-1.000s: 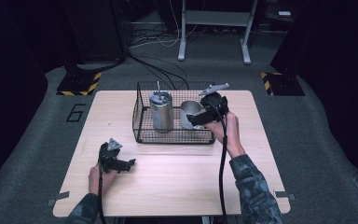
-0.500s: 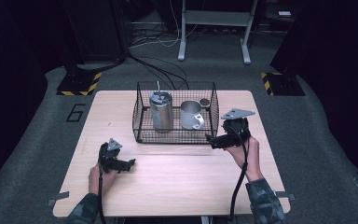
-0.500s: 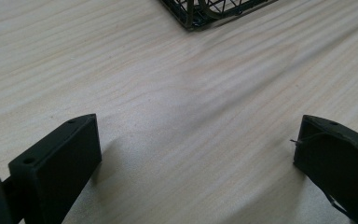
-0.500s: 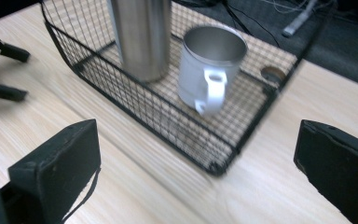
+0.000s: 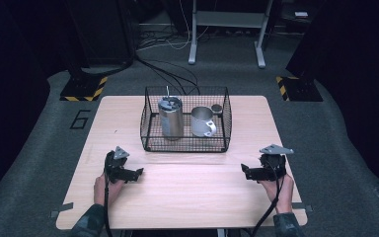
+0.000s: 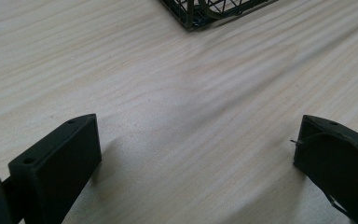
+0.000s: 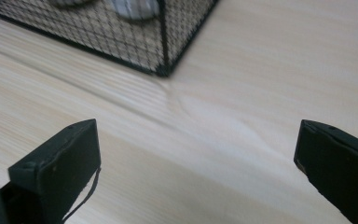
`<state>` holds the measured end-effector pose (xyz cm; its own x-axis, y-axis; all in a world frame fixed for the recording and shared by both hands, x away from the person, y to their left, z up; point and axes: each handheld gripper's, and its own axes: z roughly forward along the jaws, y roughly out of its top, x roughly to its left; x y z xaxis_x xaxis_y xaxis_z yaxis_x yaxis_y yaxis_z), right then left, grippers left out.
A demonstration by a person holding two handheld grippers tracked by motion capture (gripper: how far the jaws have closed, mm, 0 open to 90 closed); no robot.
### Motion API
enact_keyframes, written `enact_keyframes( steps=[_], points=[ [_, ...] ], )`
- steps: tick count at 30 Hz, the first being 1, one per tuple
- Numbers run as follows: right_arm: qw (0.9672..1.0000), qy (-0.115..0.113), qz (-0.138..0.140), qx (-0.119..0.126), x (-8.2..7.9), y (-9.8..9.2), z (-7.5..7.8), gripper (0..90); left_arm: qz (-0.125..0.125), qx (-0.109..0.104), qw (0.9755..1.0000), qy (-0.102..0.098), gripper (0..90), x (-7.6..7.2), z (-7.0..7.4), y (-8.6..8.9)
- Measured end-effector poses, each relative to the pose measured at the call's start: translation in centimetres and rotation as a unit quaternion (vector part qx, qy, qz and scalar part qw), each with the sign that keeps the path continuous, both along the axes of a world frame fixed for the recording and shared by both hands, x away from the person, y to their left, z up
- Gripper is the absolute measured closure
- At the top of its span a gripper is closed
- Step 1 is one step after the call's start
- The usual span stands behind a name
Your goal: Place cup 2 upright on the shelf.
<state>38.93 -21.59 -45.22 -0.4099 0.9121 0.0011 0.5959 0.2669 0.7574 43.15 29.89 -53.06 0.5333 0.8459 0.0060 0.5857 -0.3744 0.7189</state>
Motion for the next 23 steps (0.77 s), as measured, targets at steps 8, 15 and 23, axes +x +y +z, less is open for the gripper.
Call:
enact_keyframes(
  steps=[8,15,23],
  points=[
    [0.9987,0.025,-0.041,0.018,-0.6,-2.5,-4.6,0.0,0.000,0.000,1.0000,0.000,0.3,0.0,0.0,0.0],
    [0.9963,0.039,-0.075,0.016,-0.7,-3.5,-7.3,0.0,0.000,0.000,1.0000,0.000,0.2,0.0,0.0,0.0],
    [0.9970,0.028,-0.072,-0.009,-0.7,-2.8,-7.8,0.0,0.000,0.001,1.0000,0.000,0.2,0.0,0.0,0.0]
  ],
)
